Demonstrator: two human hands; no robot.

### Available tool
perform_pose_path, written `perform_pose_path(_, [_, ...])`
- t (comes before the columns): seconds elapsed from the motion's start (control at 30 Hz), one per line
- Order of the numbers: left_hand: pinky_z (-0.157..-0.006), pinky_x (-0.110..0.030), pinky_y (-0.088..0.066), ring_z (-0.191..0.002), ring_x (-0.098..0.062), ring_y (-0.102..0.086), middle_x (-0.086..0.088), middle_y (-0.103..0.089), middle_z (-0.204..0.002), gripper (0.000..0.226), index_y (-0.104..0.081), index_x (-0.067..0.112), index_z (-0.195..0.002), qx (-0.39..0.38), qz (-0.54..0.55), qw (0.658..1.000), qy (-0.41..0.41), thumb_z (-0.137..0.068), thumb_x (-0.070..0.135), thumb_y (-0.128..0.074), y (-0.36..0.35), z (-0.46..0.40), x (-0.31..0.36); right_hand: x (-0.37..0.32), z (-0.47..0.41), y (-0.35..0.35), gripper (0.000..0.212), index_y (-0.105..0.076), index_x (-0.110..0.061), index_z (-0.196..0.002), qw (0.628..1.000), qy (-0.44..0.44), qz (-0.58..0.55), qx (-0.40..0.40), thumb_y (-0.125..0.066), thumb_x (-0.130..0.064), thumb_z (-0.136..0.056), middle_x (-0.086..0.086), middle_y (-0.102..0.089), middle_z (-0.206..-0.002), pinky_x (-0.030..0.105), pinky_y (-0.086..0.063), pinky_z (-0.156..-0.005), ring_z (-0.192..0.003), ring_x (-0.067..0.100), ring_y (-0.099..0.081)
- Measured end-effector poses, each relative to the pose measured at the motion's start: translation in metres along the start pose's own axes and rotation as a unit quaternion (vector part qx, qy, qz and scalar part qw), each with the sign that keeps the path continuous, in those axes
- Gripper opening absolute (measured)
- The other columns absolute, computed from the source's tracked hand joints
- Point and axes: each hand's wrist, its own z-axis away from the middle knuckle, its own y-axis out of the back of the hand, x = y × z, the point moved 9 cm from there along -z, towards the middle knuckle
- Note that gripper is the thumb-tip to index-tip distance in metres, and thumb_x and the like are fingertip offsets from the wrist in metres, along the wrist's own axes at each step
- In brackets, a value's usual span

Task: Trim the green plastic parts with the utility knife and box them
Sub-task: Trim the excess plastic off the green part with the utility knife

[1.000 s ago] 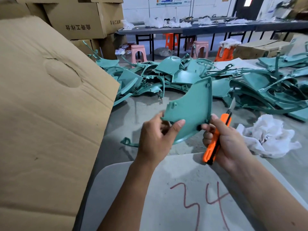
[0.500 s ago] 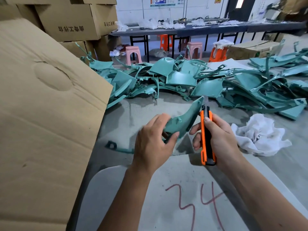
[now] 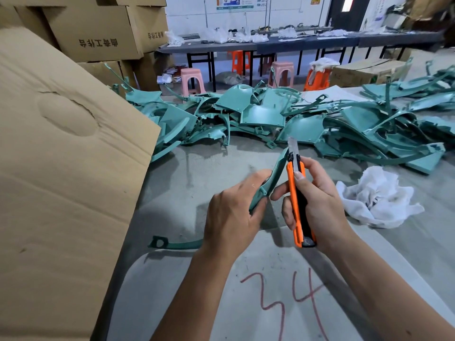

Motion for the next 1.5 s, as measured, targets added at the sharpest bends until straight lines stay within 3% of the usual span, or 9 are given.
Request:
perform_pose_path(0.33, [-0.06,-0.013,-0.034,-0.067,-0.012,-0.061,0.007,-0.072,-0.09,0.047,-0.06,0.027,-0.134,0.004,-0.019,1.0,0.005,-0.091,0.024,-0.076,0.001,-0.001,0.007,0.006,0.004,0.0,0.014,-0.049,-0.014,-0.114,0.999,-0.029,-0.025,0.021,-0.036,-0.019,-0.113,0.022,-0.066,-0.073,0.026,-0.041,-0.035,-0.036,0.025,-0.049])
perform_pose_path(0.57, [-0.059,-0.018,-0.039,-0.07,-0.015,-0.064,0.007,-0.071,-0.096,0.047,-0.058,0.025,-0.134,0.008,-0.023,1.0,-0.017,-0.09,0.019,-0.076,0.001,0.0,0.013,0.006,0.005,-0.001,0.014,-0.047,-0.014,-0.114,0.999,-0.032,-0.004,0.024,-0.035,-0.021,-0.114,0.022,-0.064,-0.072,0.027,-0.041,-0.036,-0.037,0.025,-0.049])
perform_pose_path(0.77, [-0.066,-0.024,-0.041,-0.08,-0.013,-0.06,0.008,-0.067,-0.103,0.034,-0.052,0.026,-0.134,-0.016,0.028,0.999,0.001,-0.1,0.023,-0.059,-0.005,0.001,0.007,0.021,0.005,-0.003,0.015,-0.045,-0.01,-0.115,0.996,-0.083,-0.001,0.033,-0.035,-0.021,-0.114,0.019,-0.063,-0.067,0.027,-0.041,-0.035,-0.036,0.024,-0.05])
perform_pose_path(0.9, [-0.065,-0.013,-0.034,-0.078,-0.002,-0.047,0.013,-0.06,-0.095,0.031,-0.051,0.023,-0.133,-0.009,0.064,0.998,0.02,-0.102,0.021,-0.051,-0.004,0.001,-0.001,0.037,0.007,-0.007,0.016,-0.042,-0.007,-0.118,0.989,-0.147,0.031,0.017,-0.035,-0.02,-0.113,0.017,-0.061,-0.064,0.025,-0.04,-0.035,-0.037,0.023,-0.049])
perform_pose_path(1.0, [-0.065,-0.007,-0.035,-0.078,-0.004,-0.049,0.017,-0.054,-0.092,0.03,-0.051,0.023,-0.133,-0.01,0.068,0.998,0.016,-0.103,0.021,-0.049,-0.003,0.001,0.001,0.035,0.006,-0.003,0.017,-0.042,-0.006,-0.12,0.985,-0.168,0.028,0.02,-0.036,-0.021,-0.113,0.016,-0.061,-0.063,0.024,-0.04,-0.035,-0.038,0.022,-0.049])
perform_pose_path(1.27, [-0.063,-0.028,-0.045,-0.072,-0.008,-0.053,0.014,-0.057,-0.085,0.028,-0.05,0.026,-0.128,0.019,0.084,0.996,0.012,-0.101,0.02,-0.049,-0.003,0.003,0.0,0.062,0.013,0.002,0.01,-0.042,-0.005,-0.112,0.957,-0.284,0.037,0.039,-0.037,-0.013,-0.112,0.018,-0.059,-0.059,0.024,-0.038,-0.033,-0.038,0.022,-0.047])
perform_pose_path(1.4, [-0.068,-0.037,-0.056,-0.077,-0.012,-0.066,0.006,-0.07,-0.091,0.031,-0.056,0.03,-0.126,0.05,0.142,0.985,0.089,-0.096,0.026,-0.062,0.006,-0.005,-0.032,0.045,0.004,0.02,0.01,-0.041,-0.007,-0.112,0.97,-0.21,0.109,0.062,-0.04,-0.017,-0.111,0.015,-0.063,-0.062,0.028,-0.042,-0.035,-0.038,0.024,-0.052])
perform_pose_path(1.47, [-0.07,-0.035,-0.06,-0.08,-0.01,-0.071,0.006,-0.073,-0.096,0.032,-0.061,0.03,-0.125,-0.003,0.241,0.961,0.133,-0.094,0.024,-0.066,0.002,-0.01,-0.056,0.018,-0.007,0.034,0.008,-0.045,-0.016,-0.109,0.968,-0.093,0.217,0.08,-0.041,-0.023,-0.111,0.008,-0.07,-0.071,0.037,-0.05,-0.042,-0.045,0.027,-0.059])
perform_pose_path(1.5, [-0.061,-0.028,-0.058,-0.071,-0.006,-0.07,0.007,-0.074,-0.091,0.031,-0.063,0.03,-0.124,-0.047,0.301,0.94,0.152,-0.095,0.021,-0.067,-0.001,-0.012,-0.066,0.004,-0.01,0.039,0.007,-0.048,-0.02,-0.108,0.956,-0.033,0.281,0.08,-0.043,-0.024,-0.111,0.004,-0.071,-0.074,0.04,-0.053,-0.048,-0.05,0.026,-0.063])
